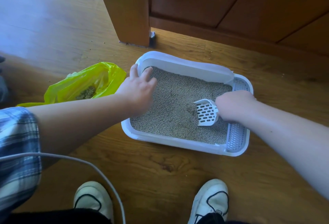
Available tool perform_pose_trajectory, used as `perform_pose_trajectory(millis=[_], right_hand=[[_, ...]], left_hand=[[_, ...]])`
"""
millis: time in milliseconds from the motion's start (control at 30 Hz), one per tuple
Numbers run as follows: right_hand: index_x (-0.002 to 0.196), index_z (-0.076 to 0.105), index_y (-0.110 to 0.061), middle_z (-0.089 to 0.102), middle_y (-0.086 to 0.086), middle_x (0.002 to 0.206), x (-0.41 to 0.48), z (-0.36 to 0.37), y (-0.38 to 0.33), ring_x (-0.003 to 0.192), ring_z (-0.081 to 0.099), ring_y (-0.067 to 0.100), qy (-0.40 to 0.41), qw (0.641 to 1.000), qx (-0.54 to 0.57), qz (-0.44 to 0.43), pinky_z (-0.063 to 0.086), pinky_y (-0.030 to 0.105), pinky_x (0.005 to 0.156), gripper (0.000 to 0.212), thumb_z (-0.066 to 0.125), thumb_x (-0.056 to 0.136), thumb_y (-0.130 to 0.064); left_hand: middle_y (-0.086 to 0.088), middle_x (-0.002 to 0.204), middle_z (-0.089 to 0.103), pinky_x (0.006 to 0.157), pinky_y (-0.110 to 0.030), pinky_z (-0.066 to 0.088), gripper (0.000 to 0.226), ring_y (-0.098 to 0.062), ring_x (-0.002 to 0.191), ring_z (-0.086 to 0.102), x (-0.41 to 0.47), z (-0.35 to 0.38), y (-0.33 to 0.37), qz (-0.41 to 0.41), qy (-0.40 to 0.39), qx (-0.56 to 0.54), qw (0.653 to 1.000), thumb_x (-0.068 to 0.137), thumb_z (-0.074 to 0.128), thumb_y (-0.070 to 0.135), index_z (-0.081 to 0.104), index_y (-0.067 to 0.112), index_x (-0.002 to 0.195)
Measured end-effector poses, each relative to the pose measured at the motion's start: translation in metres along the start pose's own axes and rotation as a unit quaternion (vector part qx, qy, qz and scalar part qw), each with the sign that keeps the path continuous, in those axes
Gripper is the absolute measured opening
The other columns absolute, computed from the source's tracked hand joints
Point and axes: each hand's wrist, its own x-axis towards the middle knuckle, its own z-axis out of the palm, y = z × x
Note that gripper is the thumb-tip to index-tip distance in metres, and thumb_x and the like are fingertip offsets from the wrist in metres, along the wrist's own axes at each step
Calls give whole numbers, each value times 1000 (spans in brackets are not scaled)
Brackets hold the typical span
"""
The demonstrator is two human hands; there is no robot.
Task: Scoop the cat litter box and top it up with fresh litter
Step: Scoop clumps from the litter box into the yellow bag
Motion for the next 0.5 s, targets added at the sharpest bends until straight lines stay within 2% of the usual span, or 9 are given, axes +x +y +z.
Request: perform_pose_trajectory(millis=[133,233,300,500], right_hand=[[92,64,-24,63,-8,82,14,8,-5,75,62,17,-2,998,38,-51,43,30,50,9,58,95,-30],[96,66,-25,65,-7,84,20,6,-12,76,63,17,5,996,34,-80,42,28,50,12,57,96,-32],[96,66,-26,64,-8,82,24,3,-13,75,62,17,16,997,26,-77,45,29,53,10,58,96,-30],[92,66,-26,64,-8,80,32,-18,-2,73,61,17,14,999,41,-14,40,26,52,11,56,95,-29]], left_hand=[[-20,153,26,105,-63,33,46,-63,127,24,-1,1,-1,5,8,0,1000,79,51,27,47,11,122],[-20,152,28,104,-63,35,46,-62,125,27,0,2,-1,8,12,-2,1000,78,49,26,44,10,122],[-20,151,29,103,-63,36,49,-61,124,28,0,2,-3,9,11,-4,1000,76,46,27,43,10,122],[-19,146,37,102,-60,39,51,-59,126,27,-2,-1,-2,10,7,-16,1000,75,46,29,47,9,122]])
